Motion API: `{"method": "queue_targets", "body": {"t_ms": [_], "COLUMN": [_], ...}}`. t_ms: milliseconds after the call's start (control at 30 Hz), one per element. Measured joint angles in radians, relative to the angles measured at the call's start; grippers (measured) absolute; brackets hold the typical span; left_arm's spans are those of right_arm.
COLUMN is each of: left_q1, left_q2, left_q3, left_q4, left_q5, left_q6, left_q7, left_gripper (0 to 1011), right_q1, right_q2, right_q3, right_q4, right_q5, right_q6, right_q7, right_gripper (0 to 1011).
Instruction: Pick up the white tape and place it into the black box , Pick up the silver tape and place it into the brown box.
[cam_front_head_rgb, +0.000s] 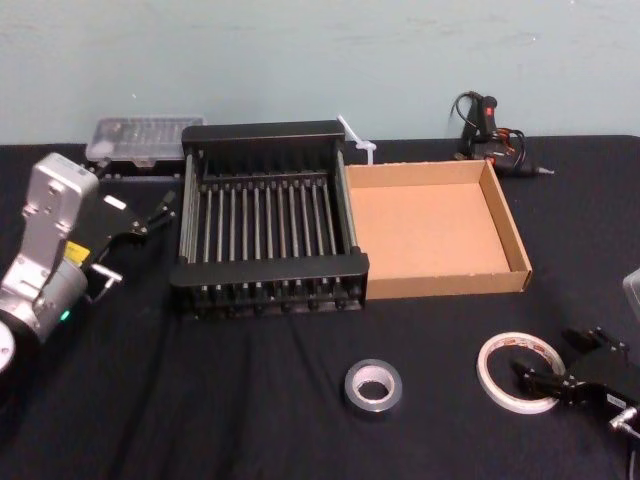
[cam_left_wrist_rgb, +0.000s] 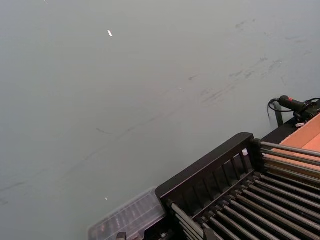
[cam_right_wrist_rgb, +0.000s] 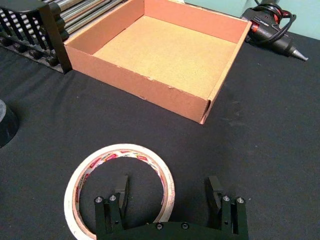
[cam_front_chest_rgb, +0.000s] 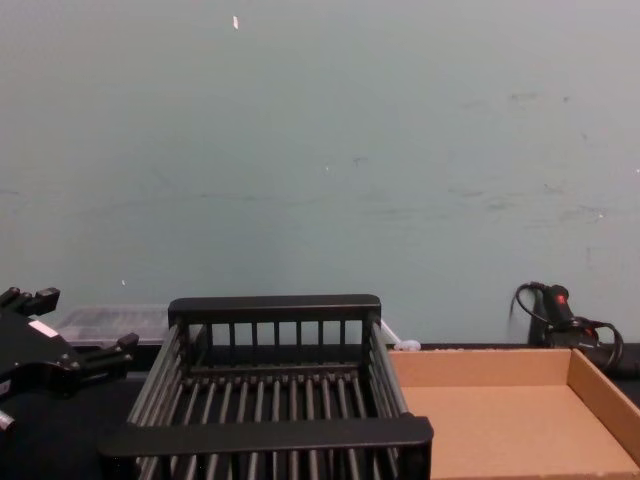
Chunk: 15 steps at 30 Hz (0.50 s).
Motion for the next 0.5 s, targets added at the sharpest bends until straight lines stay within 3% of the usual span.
{"method": "queue_targets", "body": {"t_ms": [500], "left_q1": [0.000], "left_q2": [0.000], "left_q3": [0.000], "left_q4": [0.000], "left_q5": [0.000], "left_q6": [0.000], "left_q7": [0.000], "left_gripper": [1001], "right_q1": [0.000], "right_q2": [0.001], "right_q3": [-0.001], "right_q4": [-0.001], "right_q5": [0.002], "right_q6": [-0.001], "right_q7": [-0.001], "right_gripper": [976]}}
